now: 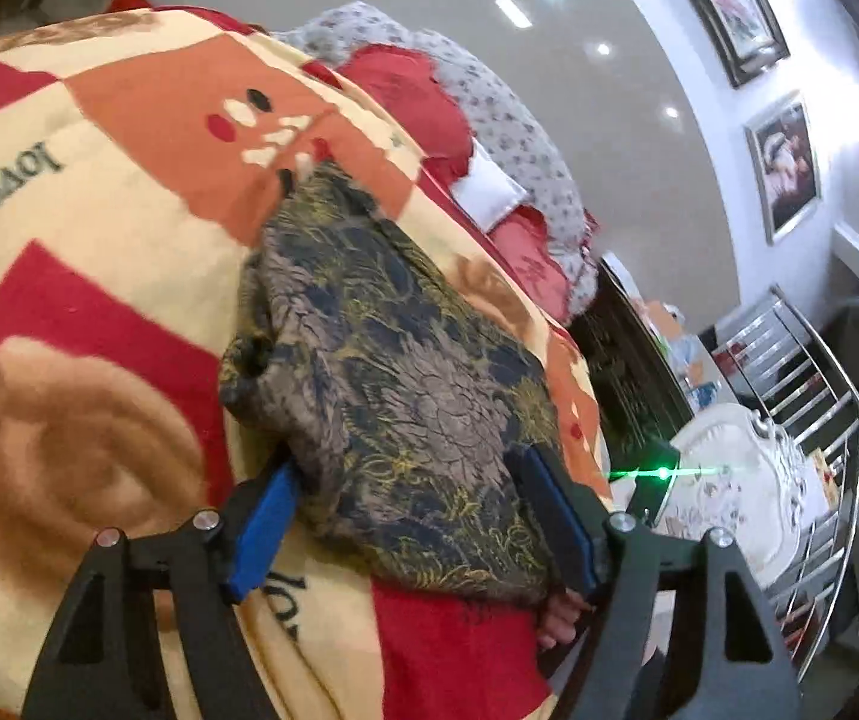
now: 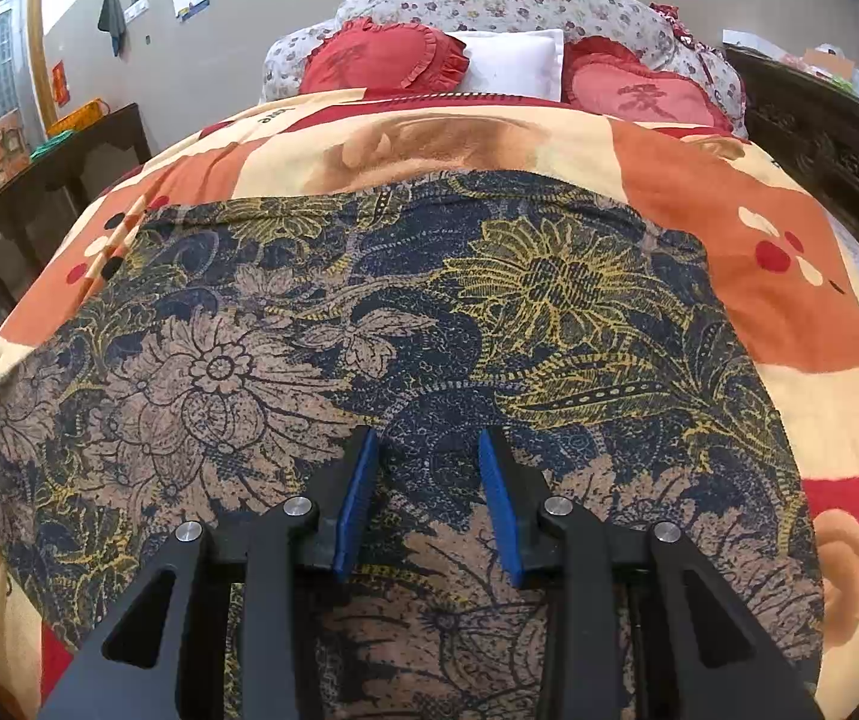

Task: Fold small clothes

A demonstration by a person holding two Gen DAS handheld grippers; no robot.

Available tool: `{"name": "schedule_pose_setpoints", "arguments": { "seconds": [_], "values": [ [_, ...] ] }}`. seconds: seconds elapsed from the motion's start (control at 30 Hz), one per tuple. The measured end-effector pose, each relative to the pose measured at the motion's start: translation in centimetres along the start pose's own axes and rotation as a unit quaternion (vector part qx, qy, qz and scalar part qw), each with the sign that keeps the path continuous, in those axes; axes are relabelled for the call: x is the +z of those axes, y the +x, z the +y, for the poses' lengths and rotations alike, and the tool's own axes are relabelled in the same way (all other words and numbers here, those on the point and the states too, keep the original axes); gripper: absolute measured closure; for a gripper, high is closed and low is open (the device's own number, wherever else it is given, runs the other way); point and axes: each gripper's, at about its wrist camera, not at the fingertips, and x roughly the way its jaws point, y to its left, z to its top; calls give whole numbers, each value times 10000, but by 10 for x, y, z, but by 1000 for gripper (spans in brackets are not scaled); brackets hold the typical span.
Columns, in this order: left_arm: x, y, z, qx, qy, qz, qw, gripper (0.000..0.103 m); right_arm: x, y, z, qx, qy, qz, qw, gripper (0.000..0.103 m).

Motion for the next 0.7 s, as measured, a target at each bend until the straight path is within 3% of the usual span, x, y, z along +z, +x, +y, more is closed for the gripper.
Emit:
{"name": "schedule_pose_setpoints", "arguments": {
  "seconds": [0.17, 0.33, 0.4, 0.53, 0.63, 0.7],
  "values": [
    [1, 26, 16, 208, 70, 353, 9991, 24, 0, 0, 0, 31, 27, 0, 10000, 66],
    [-16, 25, 20, 240, 93, 815, 9963, 23, 0, -1, -1, 43, 38, -2, 10000, 66],
    [-15, 22, 21, 292, 102, 833, 9960, 25, 0, 0, -1, 46, 42, -1, 10000, 66],
    [5, 22, 41, 357, -506, 457, 9970, 27, 0, 0, -1, 48, 44, 1, 10000, 66],
    [14, 28, 44, 134, -811, 421, 9957, 29, 0, 0, -1, 50, 45, 1, 10000, 66],
    [13, 26, 33, -174, -635, 464, 9967, 32, 0, 0, -2, 53, 48, -1, 10000, 66]
  ]
}}
